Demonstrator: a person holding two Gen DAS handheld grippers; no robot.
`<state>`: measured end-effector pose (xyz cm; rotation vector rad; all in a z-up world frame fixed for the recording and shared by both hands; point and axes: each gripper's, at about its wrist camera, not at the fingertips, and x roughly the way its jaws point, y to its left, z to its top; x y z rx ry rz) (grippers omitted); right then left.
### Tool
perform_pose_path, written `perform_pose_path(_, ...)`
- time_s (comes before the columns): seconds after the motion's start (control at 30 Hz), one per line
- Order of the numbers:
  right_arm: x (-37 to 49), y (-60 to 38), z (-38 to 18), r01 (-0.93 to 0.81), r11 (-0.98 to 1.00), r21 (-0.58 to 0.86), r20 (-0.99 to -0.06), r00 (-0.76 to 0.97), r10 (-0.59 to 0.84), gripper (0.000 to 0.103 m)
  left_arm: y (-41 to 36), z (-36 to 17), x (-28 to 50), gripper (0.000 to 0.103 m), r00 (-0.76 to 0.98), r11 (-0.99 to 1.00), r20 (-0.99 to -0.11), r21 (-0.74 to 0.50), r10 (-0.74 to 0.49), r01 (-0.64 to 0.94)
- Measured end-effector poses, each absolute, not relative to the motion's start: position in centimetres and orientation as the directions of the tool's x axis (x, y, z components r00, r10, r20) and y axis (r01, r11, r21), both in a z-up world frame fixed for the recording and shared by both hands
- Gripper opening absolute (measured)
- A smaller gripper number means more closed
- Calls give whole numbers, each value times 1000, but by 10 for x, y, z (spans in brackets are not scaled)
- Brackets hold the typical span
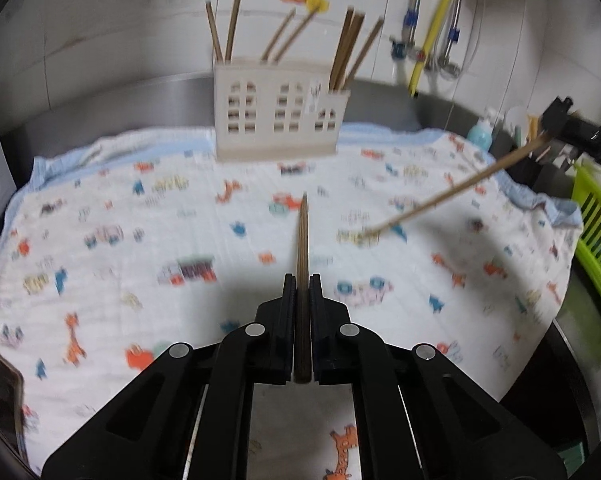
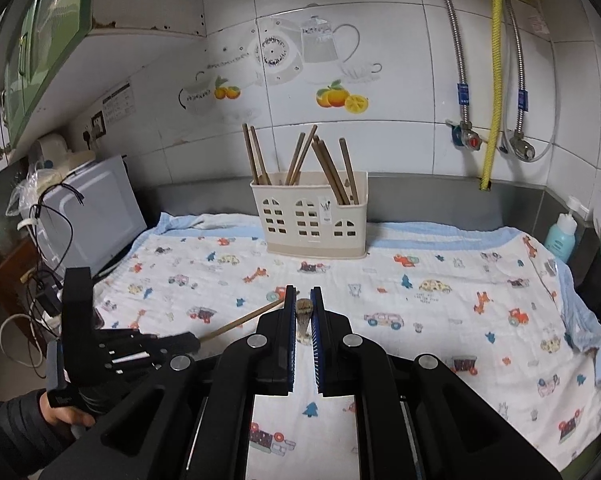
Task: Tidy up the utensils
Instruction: 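Grasp the last chopstick with the left tool while the right tool lifts its own, then carry both chopsticks up and lower them into the cream holder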
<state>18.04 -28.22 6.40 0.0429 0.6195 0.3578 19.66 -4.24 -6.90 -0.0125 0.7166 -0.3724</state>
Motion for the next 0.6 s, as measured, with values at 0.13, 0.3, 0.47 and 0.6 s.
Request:
perform_pose_path(0.13,192,-284,76,-321,938,129,-556,760,337,7,-39,-45,199,5,737,930,-579,-116,-349,349)
perform_pose_path(0.3,210,-286,94,-332,938,105,-545,770,333,7,-43,-24,207,5,767,922,-530,-81,-362,379)
perform_pose_path(0.47,234,-286,114,-336,940,68,-534,783,318,7,-42,-9,224,5,766,916,-521,-83,-376,393)
perform_pose_path(0.6,258,-286,130,-324,946,35,-524,800,293,7,-45,5,234,5,763,910,-519,-75,-385,408)
